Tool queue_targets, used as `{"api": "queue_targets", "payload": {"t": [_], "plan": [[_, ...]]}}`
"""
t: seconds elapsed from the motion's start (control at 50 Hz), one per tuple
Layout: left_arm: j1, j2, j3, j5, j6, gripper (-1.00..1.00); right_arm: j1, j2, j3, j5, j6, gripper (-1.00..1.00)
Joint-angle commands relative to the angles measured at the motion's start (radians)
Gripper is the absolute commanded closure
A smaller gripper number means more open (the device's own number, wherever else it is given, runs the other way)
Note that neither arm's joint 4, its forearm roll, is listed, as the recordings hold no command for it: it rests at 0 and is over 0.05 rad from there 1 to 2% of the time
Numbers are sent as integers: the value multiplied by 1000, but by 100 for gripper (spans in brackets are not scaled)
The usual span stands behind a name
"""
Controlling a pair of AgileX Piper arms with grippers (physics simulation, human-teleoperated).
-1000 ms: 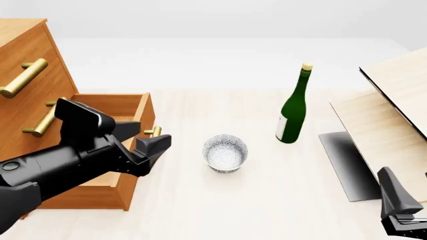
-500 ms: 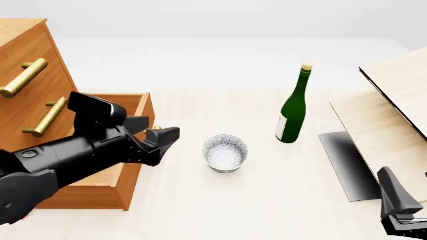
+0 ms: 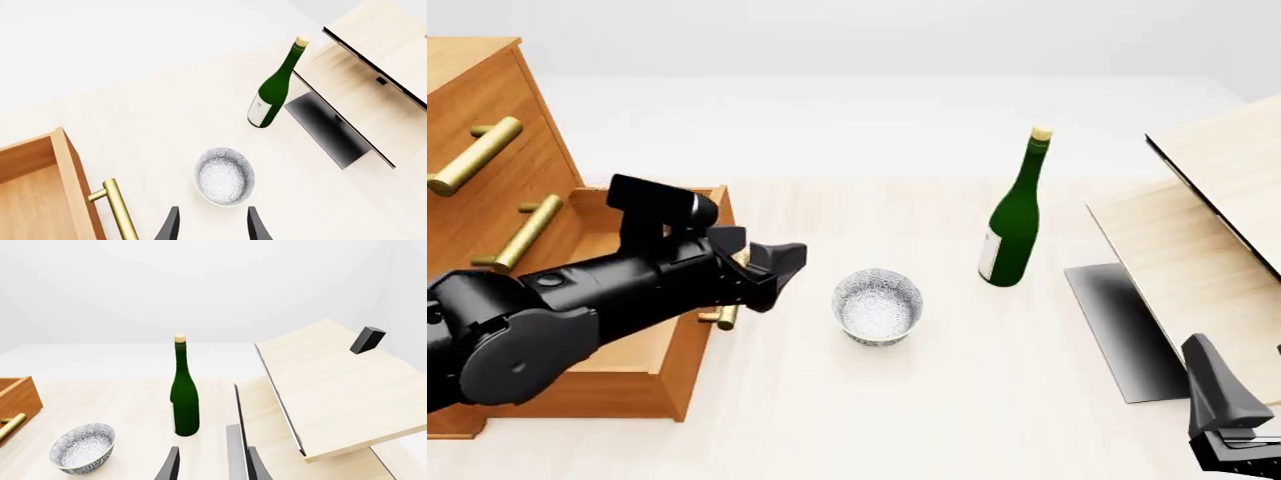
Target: Put the bowl in the bottom drawer of the cabinet and close it.
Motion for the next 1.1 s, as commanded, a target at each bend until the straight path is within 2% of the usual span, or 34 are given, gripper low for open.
{"api": "queue_targets", "payload": {"t": [0.02,0.44,0.64,0.88,1.1], "plan": [[3,62,-37,-12,-38,-100,0,0,0,0,0,-100],[-4,175,-137,-3,-64,-100,0,1,0,0,0,-100],[2,272,-183,-17,-98,-100,0,0,0,0,-1,-100],[38,334,-218,-26,-106,-100,0,0,0,0,0,-100],[36,378,-234,-37,-122,-100,0,0,0,-1,0,-100]]}}
